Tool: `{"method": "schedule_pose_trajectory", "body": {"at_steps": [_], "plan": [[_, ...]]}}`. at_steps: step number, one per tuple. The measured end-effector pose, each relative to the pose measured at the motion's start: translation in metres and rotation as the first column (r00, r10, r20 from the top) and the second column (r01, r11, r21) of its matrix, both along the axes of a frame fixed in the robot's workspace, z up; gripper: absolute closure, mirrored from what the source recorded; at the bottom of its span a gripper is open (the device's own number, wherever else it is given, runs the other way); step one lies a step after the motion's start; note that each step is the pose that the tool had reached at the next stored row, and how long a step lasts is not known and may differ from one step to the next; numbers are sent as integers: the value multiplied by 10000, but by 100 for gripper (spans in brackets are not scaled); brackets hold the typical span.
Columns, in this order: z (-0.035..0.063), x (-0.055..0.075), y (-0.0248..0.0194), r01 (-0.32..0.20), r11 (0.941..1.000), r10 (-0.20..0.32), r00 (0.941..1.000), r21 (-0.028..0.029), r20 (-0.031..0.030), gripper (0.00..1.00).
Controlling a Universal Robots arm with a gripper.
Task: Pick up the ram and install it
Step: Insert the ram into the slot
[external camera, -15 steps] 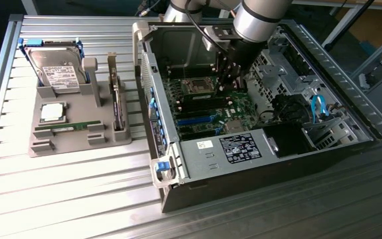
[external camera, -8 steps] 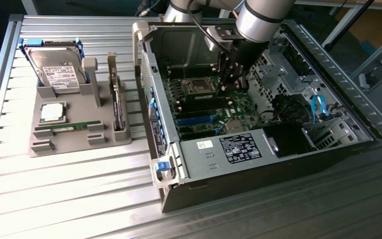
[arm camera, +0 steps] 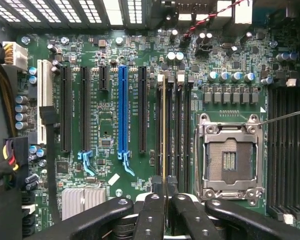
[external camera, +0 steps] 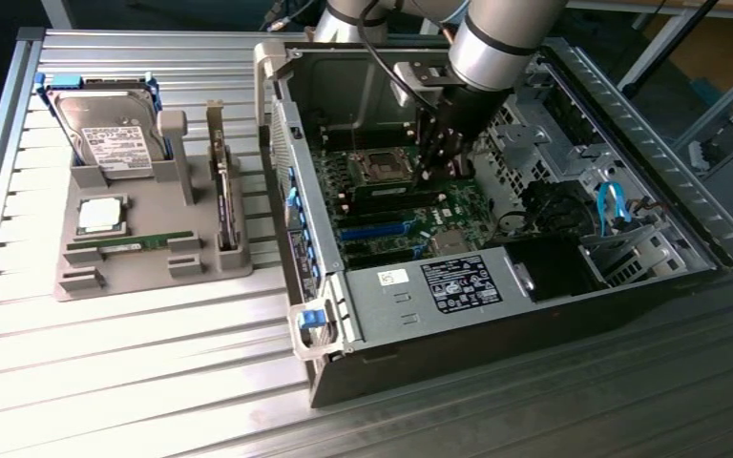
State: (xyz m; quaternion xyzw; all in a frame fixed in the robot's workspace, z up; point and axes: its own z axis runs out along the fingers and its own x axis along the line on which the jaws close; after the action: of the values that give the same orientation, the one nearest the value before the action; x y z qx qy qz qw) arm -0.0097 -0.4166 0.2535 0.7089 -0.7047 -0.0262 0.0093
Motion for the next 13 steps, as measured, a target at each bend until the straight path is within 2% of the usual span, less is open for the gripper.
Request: {"method": "schedule_pose_trajectory", "body": {"at_steps": [9,13], "plan": [[-87,0,-1,0,10000,0,10000,-2,-1,88],[-89,0,-4,0,10000,0,10000,2,1,88]]}}
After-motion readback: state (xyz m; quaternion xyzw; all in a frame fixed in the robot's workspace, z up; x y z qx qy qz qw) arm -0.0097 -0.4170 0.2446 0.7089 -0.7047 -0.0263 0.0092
